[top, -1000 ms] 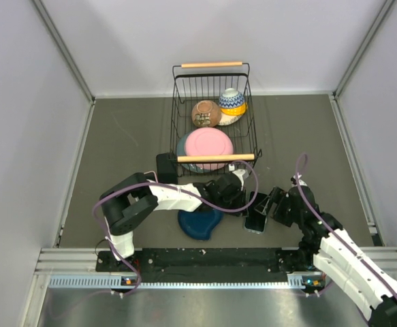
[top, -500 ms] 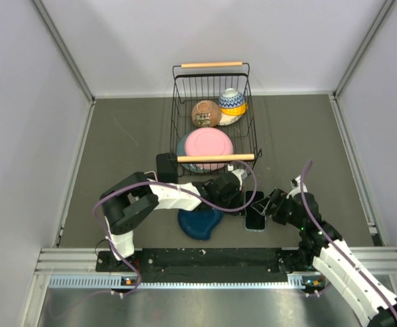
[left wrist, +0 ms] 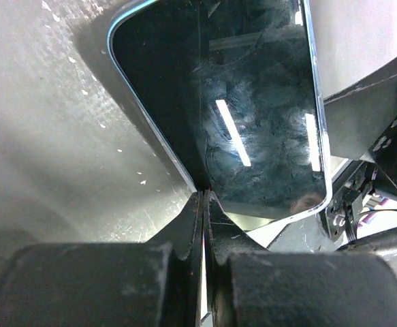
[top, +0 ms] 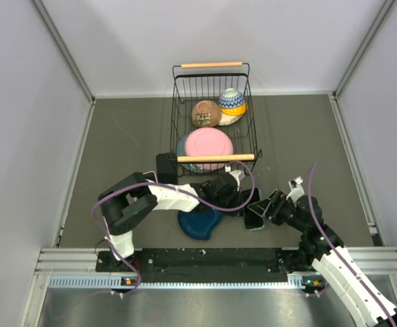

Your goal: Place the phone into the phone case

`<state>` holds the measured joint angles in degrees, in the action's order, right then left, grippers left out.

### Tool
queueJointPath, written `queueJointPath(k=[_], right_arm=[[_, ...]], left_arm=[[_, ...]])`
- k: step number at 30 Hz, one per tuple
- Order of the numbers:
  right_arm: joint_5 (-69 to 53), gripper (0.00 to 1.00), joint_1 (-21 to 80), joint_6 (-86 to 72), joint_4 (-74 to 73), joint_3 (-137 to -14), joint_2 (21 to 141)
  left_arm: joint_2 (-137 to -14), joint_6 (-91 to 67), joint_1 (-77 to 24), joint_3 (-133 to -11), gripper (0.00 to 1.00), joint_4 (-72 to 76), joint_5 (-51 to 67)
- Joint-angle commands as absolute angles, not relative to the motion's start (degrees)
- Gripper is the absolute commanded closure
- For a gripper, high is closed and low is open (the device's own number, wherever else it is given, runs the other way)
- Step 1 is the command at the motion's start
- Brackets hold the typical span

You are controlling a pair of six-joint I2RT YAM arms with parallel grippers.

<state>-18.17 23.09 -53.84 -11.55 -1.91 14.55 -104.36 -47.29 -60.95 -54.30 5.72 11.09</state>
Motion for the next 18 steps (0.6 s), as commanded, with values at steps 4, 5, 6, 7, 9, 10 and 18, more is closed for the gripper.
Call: queueJointPath(k=[4,5,6,7,9,10,18], right_arm=[[-21.72,0.33,23.64,-54.32,-10.02,-1.76,18.54],[-21.27,0.35,23.64,-53.45,-10.63,-1.93,18.81],[-20.83,0.42,23.64,-53.09,-11.59,-1.93,18.98],[-19.79,0.46,23.56,-52.74,-12.04,-2.11,19.33],[-18.73,0.63,23.56,-51.77,-12.74,-2.46,19.34],[-17.68,0.70,23.64,-51.33,-13.09,-2.72,19.25],[-18.10,1.00,23.56,-44.83,-16.35,-7.38,18.20]], left_arm=[[-103.45,-47.99,-61.61,-53.26,0.99,8.53,10.72],[-103.27,-47.99,-61.70,-52.91,0.99,8.53,10.46],[-103.01,-47.90,-61.61,-52.74,0.99,8.53,10.28],[-102.83,-47.90,-61.61,-52.65,0.99,8.53,10.11],[-102.13,-48.16,-61.61,-52.30,0.99,8.35,9.85],[-101.78,-48.43,-61.61,-52.03,0.99,8.35,9.58],[-87.64,-46.24,-61.44,-52.38,0.67,1.68,7.04]])
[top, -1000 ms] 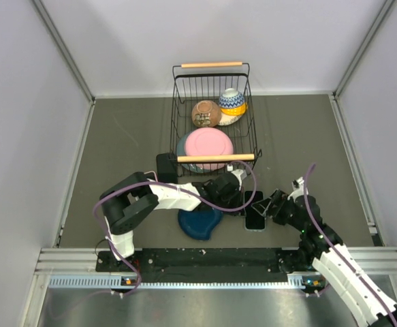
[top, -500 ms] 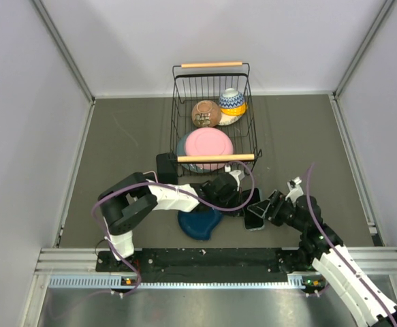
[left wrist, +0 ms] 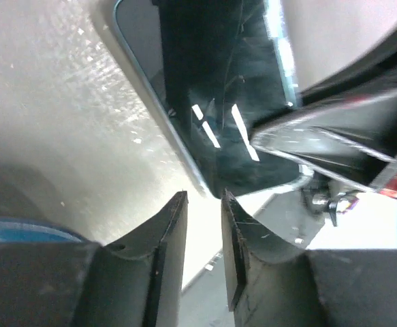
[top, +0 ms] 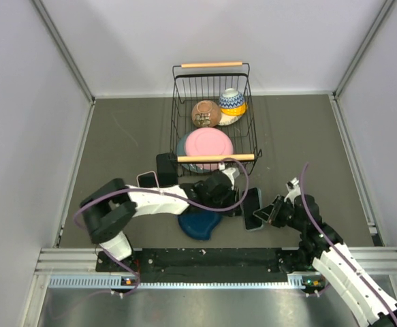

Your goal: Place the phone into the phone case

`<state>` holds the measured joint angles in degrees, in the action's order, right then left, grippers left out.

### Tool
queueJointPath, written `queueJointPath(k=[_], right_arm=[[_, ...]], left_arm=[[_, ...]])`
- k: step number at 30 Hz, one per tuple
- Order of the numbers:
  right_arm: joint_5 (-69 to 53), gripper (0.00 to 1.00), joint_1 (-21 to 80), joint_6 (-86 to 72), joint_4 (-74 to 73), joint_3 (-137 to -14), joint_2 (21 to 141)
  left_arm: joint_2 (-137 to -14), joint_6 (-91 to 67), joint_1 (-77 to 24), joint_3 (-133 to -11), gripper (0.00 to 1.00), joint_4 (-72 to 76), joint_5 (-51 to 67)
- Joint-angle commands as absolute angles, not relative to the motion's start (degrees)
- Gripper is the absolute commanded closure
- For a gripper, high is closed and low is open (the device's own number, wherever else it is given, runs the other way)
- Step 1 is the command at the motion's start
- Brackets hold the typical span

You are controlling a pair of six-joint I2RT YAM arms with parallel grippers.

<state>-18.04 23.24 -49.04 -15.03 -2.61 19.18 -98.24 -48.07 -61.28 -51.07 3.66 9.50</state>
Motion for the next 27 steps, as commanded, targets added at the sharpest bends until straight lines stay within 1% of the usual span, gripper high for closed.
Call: queueJointPath(k=[1,3,4,5,8,11,14,17,19,21,22,25,27], right_arm=[[-20.28,1.00,23.64,-44.65,-16.35,-8.43,17.85],[-23.89,1.00,23.56,-45.17,-14.60,-9.31,15.74],[-28.00,1.00,23.55,-45.87,-13.55,-10.01,14.69],[-29.78,1.00,23.64,-47.62,-12.40,-10.45,13.46],[-35.76,1.00,23.73,-50.61,-11.78,-12.65,9.41],[-41.30,1.00,23.73,-54.73,-11.87,-13.54,6.07],[-43.94,1.00,23.82,-61.05,-11.08,-12.83,0.81],[-44.74,1.00,23.82,-67.91,-7.39,-12.48,-5.62],[-46.92,1.00,23.73,-69.78,-3.28,-12.66,-4.40],[-46.76,1.00,23.82,-72.94,-0.45,-12.22,-4.66],[-46.06,1.00,23.82,-74.25,3.91,-11.87,-5.01],[-45.88,1.00,23.73,-79.62,10.61,-10.20,-4.75],[-45.88,1.00,23.82,-81.47,13.26,-10.02,-4.13]], left_arm=[[-85.97,-45.80,-61.52,-52.56,0.55,-0.94,6.16],[-81.05,-44.92,-61.26,-53.09,0.48,-4.91,4.67],[-79.30,-44.65,-61.09,-52.91,0.45,-6.92,4.83],[-75.62,-44.47,-60.91,-51.60,0.39,-7.03,5.27],[-67.89,-44.56,-60.47,-48.09,0.31,-5.89,6.06],[-60.77,-46.23,-59.86,-43.96,0.26,-1.86,6.59],[-56.53,-47.11,-59.85,-41.32,0.24,2.80,8.95],[-54.33,-47.55,-59.85,-40.35,0.22,4.21,9.75],[-53.62,-47.72,-59.77,-39.38,0.22,7.29,10.19],[-52.91,-48.51,-59.50,-38.76,0.22,10.78,10.89],[-52.91,-48.60,-59.59,-38.06,0.23,11.85,11.25],[-52.38,-49.13,-59.33,-36.75,0.25,14.84,11.42],[-51.42,-49.65,-58.71,-35.86,0.25,16.34,11.34]])
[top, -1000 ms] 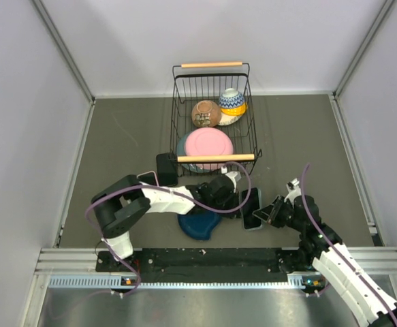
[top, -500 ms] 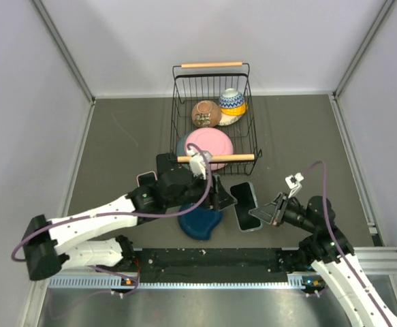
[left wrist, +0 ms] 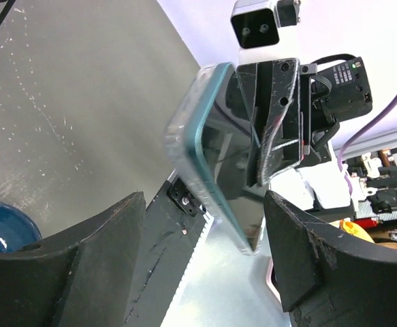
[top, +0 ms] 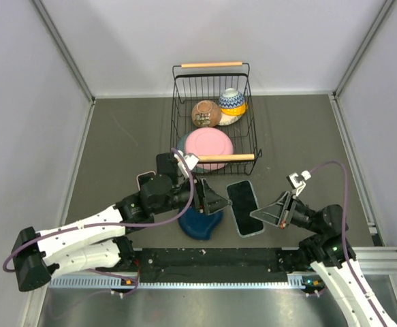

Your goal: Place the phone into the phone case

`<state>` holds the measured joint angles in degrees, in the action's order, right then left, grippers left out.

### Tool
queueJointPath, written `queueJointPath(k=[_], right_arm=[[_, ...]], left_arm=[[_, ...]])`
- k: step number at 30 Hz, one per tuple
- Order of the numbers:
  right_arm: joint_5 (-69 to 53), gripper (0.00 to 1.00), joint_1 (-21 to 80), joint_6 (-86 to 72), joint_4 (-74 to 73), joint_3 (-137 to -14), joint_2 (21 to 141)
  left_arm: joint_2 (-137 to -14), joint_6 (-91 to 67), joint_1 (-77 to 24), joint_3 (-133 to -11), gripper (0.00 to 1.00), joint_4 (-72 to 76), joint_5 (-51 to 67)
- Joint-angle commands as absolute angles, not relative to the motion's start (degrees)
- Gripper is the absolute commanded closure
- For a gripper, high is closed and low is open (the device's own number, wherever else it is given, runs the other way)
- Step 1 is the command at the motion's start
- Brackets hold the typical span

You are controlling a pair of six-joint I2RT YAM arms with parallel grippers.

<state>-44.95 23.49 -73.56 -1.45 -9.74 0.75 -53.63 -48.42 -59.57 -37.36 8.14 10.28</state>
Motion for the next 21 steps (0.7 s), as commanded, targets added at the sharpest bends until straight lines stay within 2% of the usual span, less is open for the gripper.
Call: queueJointPath(k=[1,16,18,21], right_arm=[[-45.88,1.00,23.82,-82.00,13.88,-9.93,-4.13],[-47.02,1.00,23.82,-84.20,14.41,-10.11,-4.92],[-47.28,1.00,23.82,-84.02,13.98,-9.67,-5.01],[-47.55,1.00,23.82,-83.76,13.10,-9.49,-5.36]], left_arm=[[-51.07,-49.83,-58.28,-35.42,0.25,17.04,11.16],[-56.77,-55.46,-54.67,-34.28,0.34,30.58,18.37],[-57.83,-56.07,-54.67,-34.54,0.38,31.99,19.33],[-59.41,-56.34,-54.67,-35.16,0.51,33.04,20.56]])
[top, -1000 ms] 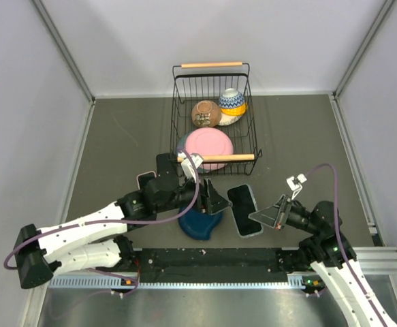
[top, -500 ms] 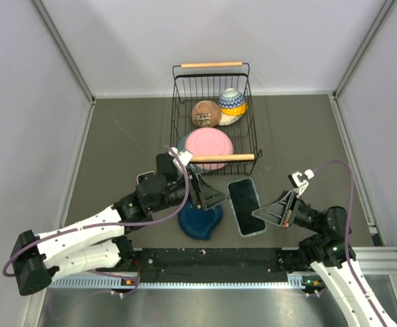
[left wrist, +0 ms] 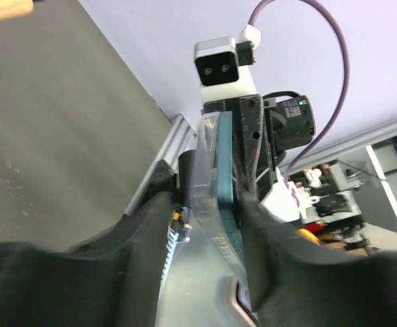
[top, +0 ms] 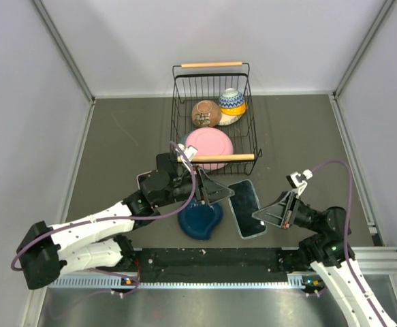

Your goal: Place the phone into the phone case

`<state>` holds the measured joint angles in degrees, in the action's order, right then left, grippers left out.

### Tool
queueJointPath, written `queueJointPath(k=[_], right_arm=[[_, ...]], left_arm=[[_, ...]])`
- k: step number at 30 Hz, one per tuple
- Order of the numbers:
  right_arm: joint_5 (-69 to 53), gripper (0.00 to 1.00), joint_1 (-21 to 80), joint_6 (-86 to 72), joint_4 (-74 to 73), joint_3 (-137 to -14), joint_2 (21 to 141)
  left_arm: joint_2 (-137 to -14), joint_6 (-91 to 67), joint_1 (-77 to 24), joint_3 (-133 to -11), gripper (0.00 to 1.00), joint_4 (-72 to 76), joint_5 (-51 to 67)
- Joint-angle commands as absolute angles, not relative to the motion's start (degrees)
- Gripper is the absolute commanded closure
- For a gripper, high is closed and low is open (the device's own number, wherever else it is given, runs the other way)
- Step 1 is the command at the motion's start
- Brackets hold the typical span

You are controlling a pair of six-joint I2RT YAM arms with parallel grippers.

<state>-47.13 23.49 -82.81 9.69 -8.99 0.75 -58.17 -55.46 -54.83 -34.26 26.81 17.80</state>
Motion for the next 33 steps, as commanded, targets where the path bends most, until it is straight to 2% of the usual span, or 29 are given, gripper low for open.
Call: queueJointPath(k=[1,4,5,11,13,15,16,17,18,19,20,21,22,24,27,33], right_arm=[[-47.64,1.00,23.82,-83.15,12.05,-9.41,-5.36],[-47.64,1.00,23.82,-80.18,8.80,-10.28,-5.36],[-47.46,0.99,23.82,-78.68,4.35,-11.59,-5.36],[-44.13,0.74,23.82,-69.00,-7.37,-16.51,-4.04],[-42.37,0.72,23.82,-66.72,-7.82,-17.22,-3.17],[-41.49,0.76,23.82,-65.57,-7.82,-17.84,-2.20],[-41.22,0.88,23.82,-64.87,-7.47,-18.02,-1.33],[-40.44,0.95,23.73,-64.25,-7.47,-18.71,-0.88],[-39.91,1.00,23.82,-63.46,-7.47,-19.16,-0.62],[-39.29,1.00,23.73,-63.37,-7.12,-19.51,-0.53],[-38.33,1.00,23.82,-63.20,-6.77,-20.03,-0.61],[-37.89,1.00,23.73,-63.28,-6.25,-20.30,-0.53],[-37.79,1.00,23.73,-64.15,-4.15,-20.04,-0.27],[-38.14,1.00,23.82,-65.99,-1.42,-19.34,-0.09],[-38.32,1.00,23.82,-67.41,1.84,-18.11,1.76],[-38.41,1.00,23.82,-66.37,0.18,-17.58,1.49]], left_arm=[[-59.94,-56.42,-54.67,-35.33,0.66,33.22,20.65],[-61.25,-56.34,-54.67,-36.21,0.87,31.74,21.09],[-61.52,-55.90,-54.67,-36.65,1.00,31.03,21.44],[-64.51,-53.62,-54.58,-39.72,1.00,22.87,22.76],[-65.65,-53.52,-54.49,-39.90,1.00,23.11,24.43],[-66.27,-54.14,-54.49,-39.73,1.00,24.60,26.27],[-66.27,-54.31,-54.41,-39.64,1.00,24.96,26.54],[-66.18,-54.32,-54.32,-39.55,1.00,25.74,27.50],[-65.75,-54.32,-54.32,-39.12,0.96,26.01,27.60],[-65.31,-54.14,-54.14,-38.85,0.88,26.28,27.60],[-64.95,-54.14,-54.14,-38.41,0.75,26.37,27.16],[-64.43,-54.23,-54.14,-37.36,0.52,27.41,26.90],[-64.42,-54.84,-54.14,-36.83,0.45,28.29,26.89],[-65.21,-56.24,-54.14,-35.34,0.40,33.45,28.47],[-68.28,-59.58,-54.32,-35.33,0.39,38.56,31.45],[-72.86,-60.91,-54.32,-37.09,0.48,42.27,33.48]])
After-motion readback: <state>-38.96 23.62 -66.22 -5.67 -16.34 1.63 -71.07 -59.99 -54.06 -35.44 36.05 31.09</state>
